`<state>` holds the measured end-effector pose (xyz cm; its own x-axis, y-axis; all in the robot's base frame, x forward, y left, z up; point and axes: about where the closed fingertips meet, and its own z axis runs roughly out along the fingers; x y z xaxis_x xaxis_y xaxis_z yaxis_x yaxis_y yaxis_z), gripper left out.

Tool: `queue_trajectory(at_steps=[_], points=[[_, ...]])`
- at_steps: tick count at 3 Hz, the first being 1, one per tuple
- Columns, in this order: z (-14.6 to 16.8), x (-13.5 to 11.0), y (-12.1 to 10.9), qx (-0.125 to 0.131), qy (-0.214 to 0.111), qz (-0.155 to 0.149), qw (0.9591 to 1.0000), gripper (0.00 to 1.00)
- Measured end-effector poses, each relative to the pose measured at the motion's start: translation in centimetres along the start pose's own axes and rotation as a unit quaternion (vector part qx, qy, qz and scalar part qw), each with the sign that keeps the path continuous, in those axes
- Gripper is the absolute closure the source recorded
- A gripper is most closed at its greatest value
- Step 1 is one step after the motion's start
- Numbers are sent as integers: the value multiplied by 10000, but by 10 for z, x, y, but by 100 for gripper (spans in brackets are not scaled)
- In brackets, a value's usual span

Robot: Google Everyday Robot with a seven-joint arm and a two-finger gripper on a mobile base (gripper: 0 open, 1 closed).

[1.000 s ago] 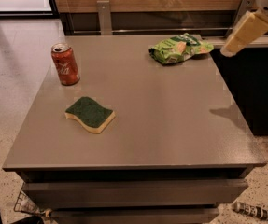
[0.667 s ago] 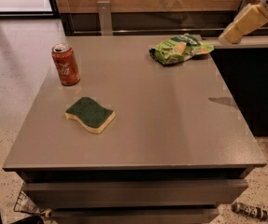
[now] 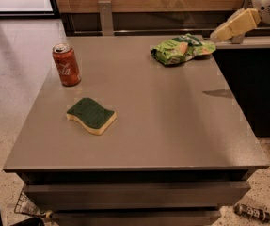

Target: Move green rice chip bag near sponge

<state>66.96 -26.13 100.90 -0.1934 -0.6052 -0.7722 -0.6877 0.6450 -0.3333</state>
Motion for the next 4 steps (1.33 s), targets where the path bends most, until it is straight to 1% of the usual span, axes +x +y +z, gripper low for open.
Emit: queue_trajectory(at_steps=[1,2,3,4], points=[[0,0,0,-1,0,0,10000,0],[31,-9,0,-169,159,-184,9996,0],[87,-23,4,-374,289,-351,9983,0],[135,-34,6,-495,377,-438,9971,0]])
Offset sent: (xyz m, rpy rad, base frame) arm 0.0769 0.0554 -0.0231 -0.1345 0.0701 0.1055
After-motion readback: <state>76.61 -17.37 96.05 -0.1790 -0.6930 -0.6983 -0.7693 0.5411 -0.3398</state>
